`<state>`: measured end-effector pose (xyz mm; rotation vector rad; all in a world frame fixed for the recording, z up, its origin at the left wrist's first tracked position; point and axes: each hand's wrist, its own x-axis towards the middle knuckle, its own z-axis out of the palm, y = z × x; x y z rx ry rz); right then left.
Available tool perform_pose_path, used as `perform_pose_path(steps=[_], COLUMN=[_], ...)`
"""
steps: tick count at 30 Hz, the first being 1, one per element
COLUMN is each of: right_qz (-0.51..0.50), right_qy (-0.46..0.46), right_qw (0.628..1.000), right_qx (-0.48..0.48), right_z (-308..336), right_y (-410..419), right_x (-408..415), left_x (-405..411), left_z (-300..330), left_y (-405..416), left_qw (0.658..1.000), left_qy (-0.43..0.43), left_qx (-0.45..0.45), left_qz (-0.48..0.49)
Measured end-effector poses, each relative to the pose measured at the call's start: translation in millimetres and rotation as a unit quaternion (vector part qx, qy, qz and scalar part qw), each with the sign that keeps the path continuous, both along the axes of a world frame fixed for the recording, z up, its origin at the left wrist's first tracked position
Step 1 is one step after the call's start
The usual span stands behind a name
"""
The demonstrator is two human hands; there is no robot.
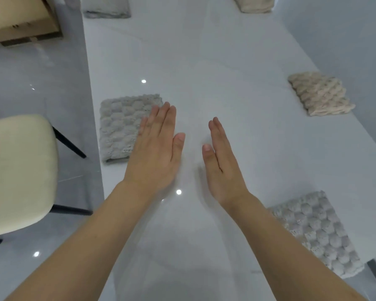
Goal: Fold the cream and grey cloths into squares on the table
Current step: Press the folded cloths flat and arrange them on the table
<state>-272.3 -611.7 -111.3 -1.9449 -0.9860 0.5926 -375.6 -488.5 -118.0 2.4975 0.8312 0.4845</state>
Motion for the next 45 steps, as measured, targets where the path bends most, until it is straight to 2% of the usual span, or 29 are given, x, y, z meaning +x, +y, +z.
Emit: perform_pose_path(steps=[7, 10, 13, 15, 17, 19, 21, 27, 29, 30, 31, 33, 35, 37, 39, 45], right_qz=[0.029, 0.062, 0.081, 0.085, 0.098, 0.11, 0.103, 0.064, -0.011, -0.082, -0.173, -0.328, -0.393, -0.412, -0.418, -0.383], right_qy=[0.064, 0.069, 0.057, 0.024, -0.052, -0.164, -0.234, -0.296, -0.276, -0.241, -0.186, -0.073, -0.035, -0.025, -0.021, -0.063], right_qw=[0.997, 0.995, 0.995, 0.996, 0.993, 0.974, 0.951, 0.917, 0.926, 0.937, 0.945, 0.934, 0.917, 0.91, 0.907, 0.9], right_qx=[0.026, 0.032, 0.034, 0.015, -0.033, -0.109, -0.172, -0.261, -0.259, -0.24, -0.207, -0.123, -0.055, -0.033, -0.044, -0.198], right_z=[-7, -12, -15, -19, -25, -31, -34, -36, -37, -38, -36, -31, -24, -20, -21, -32], right_y=[86, 113, 131, 139, 142, 144, 144, 125, 118, 115, 114, 114, 123, 140, 156, 173], right_x=[-7, -11, -14, -15, -13, -11, -10, 10, 12, 9, 2, -23, -57, -90, -113, -121], left_x=[-29, -33, -33, -33, -33, -34, -38, -58, -67, -70, -69, -59, -34, -12, 6, 24], left_z=[-3, -9, -17, -23, -29, -35, -39, -43, -40, -38, -34, -25, -17, -10, -8, -20], left_y=[74, 93, 101, 103, 103, 103, 103, 114, 130, 142, 157, 186, 208, 218, 223, 232], left_qw=[0.983, 0.972, 0.969, 0.97, 0.977, 0.982, 0.981, 0.98, 0.98, 0.983, 0.988, 0.995, 0.981, 0.955, 0.929, 0.88], left_qy=[-0.09, -0.088, -0.075, -0.07, -0.04, 0.004, 0.034, 0.084, 0.098, 0.087, 0.063, 0.011, -0.006, 0.013, 0.055, 0.136], left_qx=[-0.091, -0.157, -0.186, -0.183, -0.15, -0.113, -0.089, -0.085, -0.072, -0.067, -0.068, -0.098, -0.143, -0.162, -0.143, -0.048], left_qz=[0.128, 0.148, 0.145, 0.144, 0.143, 0.154, 0.169, 0.156, 0.155, 0.147, 0.124, 0.019, -0.127, -0.246, -0.337, -0.453])
